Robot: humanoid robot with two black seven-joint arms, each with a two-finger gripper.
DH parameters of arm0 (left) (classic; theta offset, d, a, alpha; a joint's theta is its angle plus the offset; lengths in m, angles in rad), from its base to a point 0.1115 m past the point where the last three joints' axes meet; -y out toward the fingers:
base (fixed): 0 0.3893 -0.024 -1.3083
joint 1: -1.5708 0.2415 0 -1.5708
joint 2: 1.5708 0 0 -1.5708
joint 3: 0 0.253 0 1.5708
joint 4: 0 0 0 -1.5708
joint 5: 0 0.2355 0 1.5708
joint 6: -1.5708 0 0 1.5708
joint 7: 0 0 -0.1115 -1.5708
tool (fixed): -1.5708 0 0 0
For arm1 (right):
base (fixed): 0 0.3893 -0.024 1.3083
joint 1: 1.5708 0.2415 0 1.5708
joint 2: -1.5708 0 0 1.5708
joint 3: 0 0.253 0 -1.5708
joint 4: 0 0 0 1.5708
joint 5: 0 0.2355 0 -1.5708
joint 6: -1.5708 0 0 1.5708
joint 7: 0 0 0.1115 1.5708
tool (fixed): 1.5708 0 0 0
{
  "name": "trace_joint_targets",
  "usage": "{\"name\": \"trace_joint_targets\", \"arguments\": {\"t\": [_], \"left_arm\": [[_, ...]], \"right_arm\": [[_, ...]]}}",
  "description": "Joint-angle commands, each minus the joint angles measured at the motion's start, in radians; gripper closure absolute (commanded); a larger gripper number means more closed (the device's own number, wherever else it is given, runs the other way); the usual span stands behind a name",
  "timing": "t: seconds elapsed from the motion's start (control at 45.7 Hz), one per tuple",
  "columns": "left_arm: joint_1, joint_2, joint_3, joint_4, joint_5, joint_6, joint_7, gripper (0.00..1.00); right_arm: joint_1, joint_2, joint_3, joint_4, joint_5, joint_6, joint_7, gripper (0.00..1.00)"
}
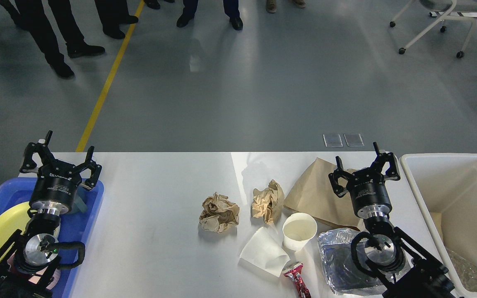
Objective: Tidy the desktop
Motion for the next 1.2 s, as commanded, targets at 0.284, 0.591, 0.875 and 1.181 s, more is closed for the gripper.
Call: {"name": "trace_joint_targets", "arguments": {"t": [0.284, 0.591, 0.875, 1.181], "left_arm": [[-0.025, -0.038, 0.005, 0.055, 0.007, -0.040, -0.030, 0.04], [-0.024, -0.041, 0.007, 0.055, -0.001, -0.052, -0.071, 0.04], [-0.024, -0.041, 0.007, 0.055, -0.003, -0.052, -0.071, 0.04], [-0.024, -0.041, 0.007, 0.055, -0.003, -0.052, -0.071, 0.04]], "right_arm": [[0.000, 0.000, 0.000, 0.000, 0.001, 0.000, 0.000, 0.00], [0.000, 0.000, 0.000, 0.000, 0.001, 0.000, 0.000, 0.00], [0.000, 0.000, 0.000, 0.000, 0.001, 0.000, 0.000, 0.00], [0.000, 0.000, 0.000, 0.000, 0.001, 0.000, 0.000, 0.00]]}}
